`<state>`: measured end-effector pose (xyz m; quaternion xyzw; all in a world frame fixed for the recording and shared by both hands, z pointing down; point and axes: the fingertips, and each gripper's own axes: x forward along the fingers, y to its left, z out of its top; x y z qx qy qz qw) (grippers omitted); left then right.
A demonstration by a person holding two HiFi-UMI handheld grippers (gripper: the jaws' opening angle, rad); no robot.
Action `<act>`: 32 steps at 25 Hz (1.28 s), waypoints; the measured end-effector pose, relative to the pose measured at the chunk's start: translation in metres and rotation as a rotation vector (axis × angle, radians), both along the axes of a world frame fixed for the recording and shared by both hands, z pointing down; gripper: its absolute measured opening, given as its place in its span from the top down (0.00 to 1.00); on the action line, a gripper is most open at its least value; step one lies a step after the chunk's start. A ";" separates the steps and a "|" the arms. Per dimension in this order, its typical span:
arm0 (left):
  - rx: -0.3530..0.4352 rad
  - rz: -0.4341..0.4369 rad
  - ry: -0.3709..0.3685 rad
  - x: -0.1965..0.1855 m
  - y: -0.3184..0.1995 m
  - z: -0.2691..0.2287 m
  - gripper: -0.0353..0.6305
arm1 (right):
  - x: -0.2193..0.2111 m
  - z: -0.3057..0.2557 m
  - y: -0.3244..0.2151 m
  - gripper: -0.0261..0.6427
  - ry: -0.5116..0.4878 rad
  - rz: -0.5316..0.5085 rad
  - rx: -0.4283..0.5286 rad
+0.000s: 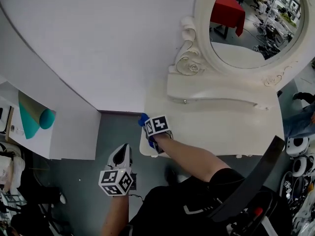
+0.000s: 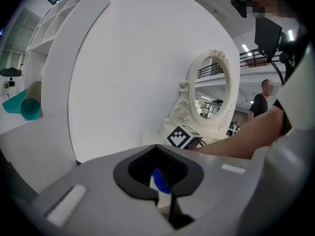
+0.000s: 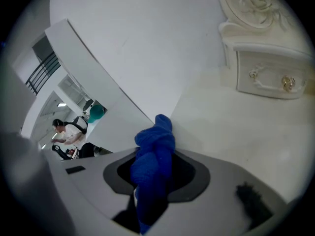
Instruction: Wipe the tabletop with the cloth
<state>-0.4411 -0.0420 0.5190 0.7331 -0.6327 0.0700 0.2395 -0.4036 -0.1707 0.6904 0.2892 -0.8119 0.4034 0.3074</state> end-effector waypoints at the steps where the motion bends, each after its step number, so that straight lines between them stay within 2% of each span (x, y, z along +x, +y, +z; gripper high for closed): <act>1: 0.004 0.006 0.000 0.003 -0.002 -0.001 0.94 | 0.004 0.000 -0.002 0.76 0.005 0.002 0.000; 9: 0.017 0.069 -0.003 0.037 -0.026 -0.005 0.94 | 0.060 0.002 -0.013 0.76 0.027 0.050 0.004; 15: 0.039 0.179 0.005 0.100 -0.051 -0.011 0.94 | 0.126 0.001 -0.019 0.76 0.023 0.114 0.006; 32: 0.046 0.341 0.007 0.238 -0.090 -0.025 0.94 | 0.288 0.001 -0.033 0.76 0.044 0.249 -0.015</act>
